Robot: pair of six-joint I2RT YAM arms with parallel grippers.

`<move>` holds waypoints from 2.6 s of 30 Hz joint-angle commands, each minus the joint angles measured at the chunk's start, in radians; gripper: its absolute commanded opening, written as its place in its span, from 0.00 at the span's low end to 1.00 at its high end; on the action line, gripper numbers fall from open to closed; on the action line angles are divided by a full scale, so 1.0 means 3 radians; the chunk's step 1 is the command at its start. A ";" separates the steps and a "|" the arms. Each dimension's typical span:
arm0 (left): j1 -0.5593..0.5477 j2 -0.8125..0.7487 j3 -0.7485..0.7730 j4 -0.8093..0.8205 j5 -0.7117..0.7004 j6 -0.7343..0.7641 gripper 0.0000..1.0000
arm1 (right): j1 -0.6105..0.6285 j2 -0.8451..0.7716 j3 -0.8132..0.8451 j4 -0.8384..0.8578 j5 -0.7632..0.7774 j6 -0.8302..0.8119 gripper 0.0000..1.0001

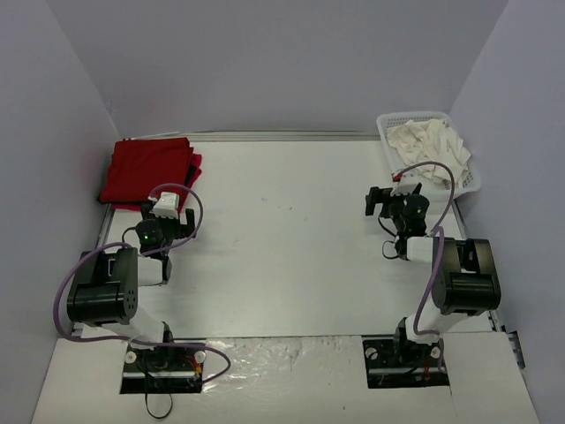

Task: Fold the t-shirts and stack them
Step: Grab crumpled tshirt from bin with the right arm

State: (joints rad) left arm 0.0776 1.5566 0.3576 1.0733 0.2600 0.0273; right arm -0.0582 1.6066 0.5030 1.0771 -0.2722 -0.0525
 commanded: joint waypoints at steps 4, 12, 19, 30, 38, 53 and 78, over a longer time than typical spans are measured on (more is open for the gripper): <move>-0.0008 -0.0259 0.0061 -0.0080 0.0008 0.0062 0.94 | 0.0010 -0.0482 0.0341 -0.0801 -0.0360 -0.0224 1.00; -0.0003 -0.0714 0.0382 -0.1107 0.0166 0.0170 0.94 | 0.0321 -0.0743 0.1191 -0.2858 -0.0205 -0.0623 1.00; -0.0008 -0.1082 0.0765 -0.1857 0.0232 0.0573 0.94 | 0.0419 -0.0559 0.1969 -0.3575 0.0721 -0.0827 1.00; -0.0024 -0.0634 0.2049 -0.3463 0.0131 0.0446 0.94 | 0.0363 -0.0125 0.2587 -0.3202 0.1617 -0.0945 1.00; -0.0024 -0.0030 0.2617 -0.3952 -0.0038 0.0451 0.94 | 0.0296 0.0448 0.2813 -0.2701 0.2435 -0.1164 1.00; -0.0080 0.0267 0.2781 -0.3777 0.0079 0.0431 0.94 | -0.0302 0.1818 0.3753 -0.2583 0.2620 -0.1139 1.00; -0.0116 0.0303 0.2786 -0.3946 0.0166 0.0364 0.89 | -0.0430 0.1676 0.4040 -0.3272 0.2145 -0.0725 0.00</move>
State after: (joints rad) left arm 0.0448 1.6886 1.1580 -0.0940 0.2989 0.1509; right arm -0.1959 2.2692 1.7229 0.1413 0.3950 -0.3088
